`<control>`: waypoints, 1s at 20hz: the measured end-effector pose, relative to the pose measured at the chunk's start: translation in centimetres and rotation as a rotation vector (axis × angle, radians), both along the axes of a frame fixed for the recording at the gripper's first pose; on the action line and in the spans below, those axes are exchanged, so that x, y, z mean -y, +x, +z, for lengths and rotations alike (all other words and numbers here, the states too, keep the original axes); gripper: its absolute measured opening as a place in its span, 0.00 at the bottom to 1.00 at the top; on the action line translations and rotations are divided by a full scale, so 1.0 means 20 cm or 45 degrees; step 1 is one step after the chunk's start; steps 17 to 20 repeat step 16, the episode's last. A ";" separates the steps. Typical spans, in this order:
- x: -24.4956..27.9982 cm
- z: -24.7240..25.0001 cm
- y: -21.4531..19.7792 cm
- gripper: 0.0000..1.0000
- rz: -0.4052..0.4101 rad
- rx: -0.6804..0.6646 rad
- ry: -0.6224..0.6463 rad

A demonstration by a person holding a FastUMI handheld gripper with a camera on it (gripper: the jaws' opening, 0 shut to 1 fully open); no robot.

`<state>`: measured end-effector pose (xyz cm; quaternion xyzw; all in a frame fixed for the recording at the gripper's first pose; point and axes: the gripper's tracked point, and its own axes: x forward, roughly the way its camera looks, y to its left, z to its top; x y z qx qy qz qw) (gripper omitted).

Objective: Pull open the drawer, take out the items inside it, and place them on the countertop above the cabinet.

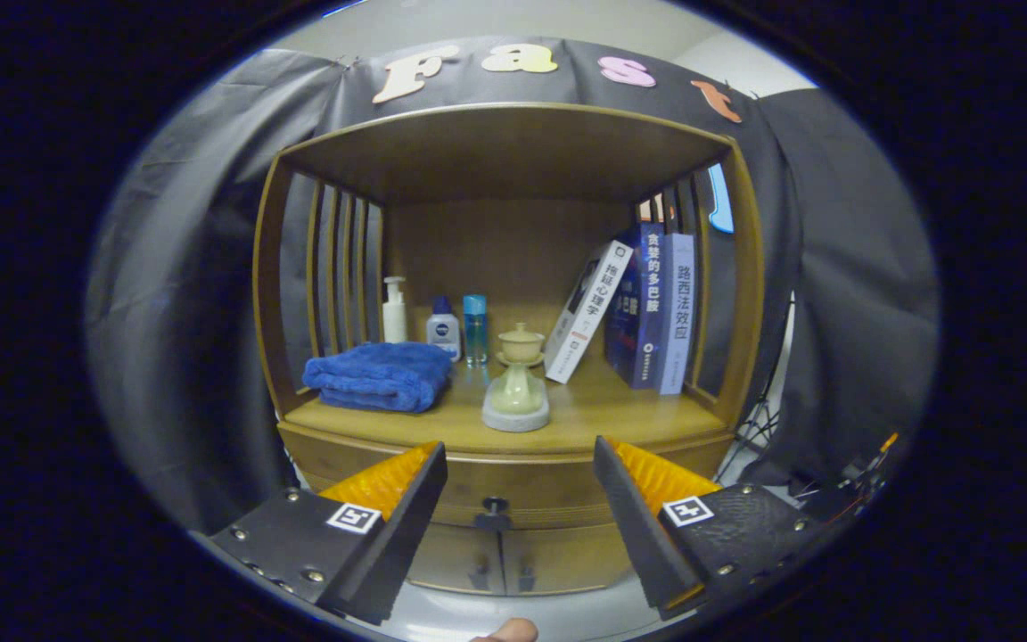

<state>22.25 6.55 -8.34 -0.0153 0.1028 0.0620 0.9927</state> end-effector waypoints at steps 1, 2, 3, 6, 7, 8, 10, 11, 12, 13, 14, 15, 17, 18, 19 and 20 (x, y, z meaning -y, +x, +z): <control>0.04 0.05 -0.01 0.99 -0.001 0.004 -0.029; 0.07 0.11 -0.01 0.99 0.005 0.030 -0.047; 0.10 0.17 -0.02 0.99 0.010 0.055 -0.057; 0.21 0.35 -0.09 0.98 -0.017 0.132 -0.086; 0.26 0.40 -0.13 0.97 -0.038 0.157 -0.094; 0.30 0.44 -0.17 0.97 -0.061 0.175 -0.106; 0.38 0.49 -0.23 0.96 -0.111 0.192 -0.137; 0.41 0.49 -0.26 0.96 -0.134 0.182 -0.150; 0.44 0.49 -0.28 0.96 -0.150 0.172 -0.158; 0.45 0.49 -0.30 0.96 -0.163 0.160 -0.164; 0.47 0.49 -0.32 0.96 -0.175 0.151 -0.167; 0.48 0.47 -0.33 0.96 -0.185 0.137 -0.167; 0.49 0.46 -0.34 0.96 -0.193 0.122 -0.166; 0.49 0.46 -0.34 0.96 -0.193 0.122 -0.166; 0.49 0.46 -0.34 0.96 -0.193 0.122 -0.166; 0.49 0.46 -0.34 0.96 -0.193 0.122 -0.166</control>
